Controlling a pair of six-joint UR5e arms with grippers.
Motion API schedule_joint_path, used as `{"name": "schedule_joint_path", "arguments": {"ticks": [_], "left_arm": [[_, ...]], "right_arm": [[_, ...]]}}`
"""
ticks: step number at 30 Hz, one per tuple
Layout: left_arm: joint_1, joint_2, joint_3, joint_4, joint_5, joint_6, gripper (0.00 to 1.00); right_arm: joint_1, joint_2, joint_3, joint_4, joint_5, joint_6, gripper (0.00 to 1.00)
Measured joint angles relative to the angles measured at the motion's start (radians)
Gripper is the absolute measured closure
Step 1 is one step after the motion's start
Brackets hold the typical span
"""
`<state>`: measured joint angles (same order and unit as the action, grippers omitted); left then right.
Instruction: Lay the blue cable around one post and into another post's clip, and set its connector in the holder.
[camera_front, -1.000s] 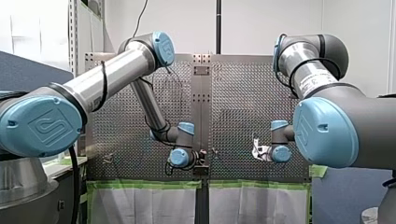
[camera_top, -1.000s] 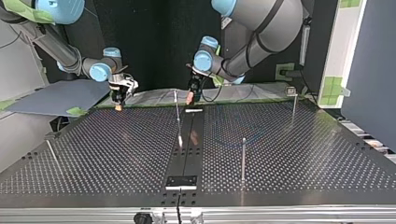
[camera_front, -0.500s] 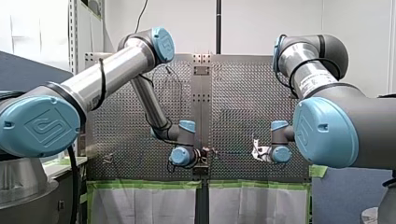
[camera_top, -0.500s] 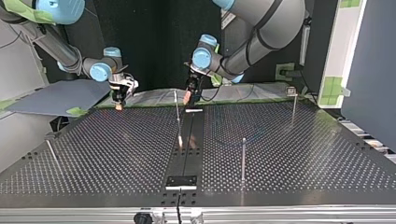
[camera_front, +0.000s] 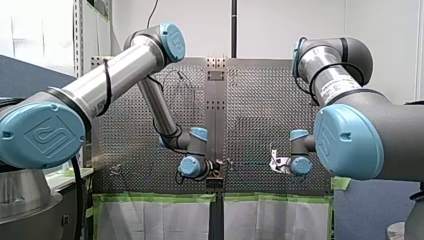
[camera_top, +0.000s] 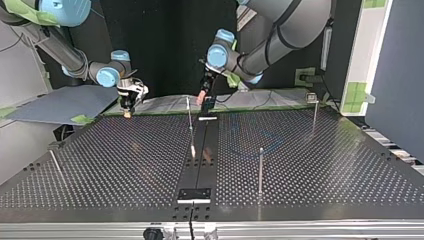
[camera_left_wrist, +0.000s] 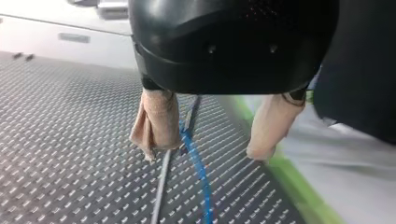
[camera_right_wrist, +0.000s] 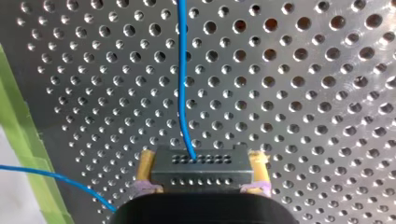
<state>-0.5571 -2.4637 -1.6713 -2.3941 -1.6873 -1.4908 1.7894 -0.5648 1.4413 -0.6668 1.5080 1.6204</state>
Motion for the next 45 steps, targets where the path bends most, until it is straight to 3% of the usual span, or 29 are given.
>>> {"name": "schedule_joint_path", "arguments": {"ticks": [12, 19, 45], "left_arm": [[-0.029, 0.04, -0.016, -0.004, -0.001, 0.03, 0.0], [-0.044, 0.074, -0.02, -0.014, 0.003, 0.019, 0.0], [-0.072, 0.077, -0.02, -0.035, 0.005, -0.021, 0.0]], "right_arm": [[0.0, 0.003, 0.0, 0.001, -0.005, 0.001, 1.0], [0.0, 0.004, 0.0, 0.001, -0.006, 0.004, 1.0], [-0.007, 0.011, 0.0, -0.008, -0.015, 0.026, 1.0]]}}
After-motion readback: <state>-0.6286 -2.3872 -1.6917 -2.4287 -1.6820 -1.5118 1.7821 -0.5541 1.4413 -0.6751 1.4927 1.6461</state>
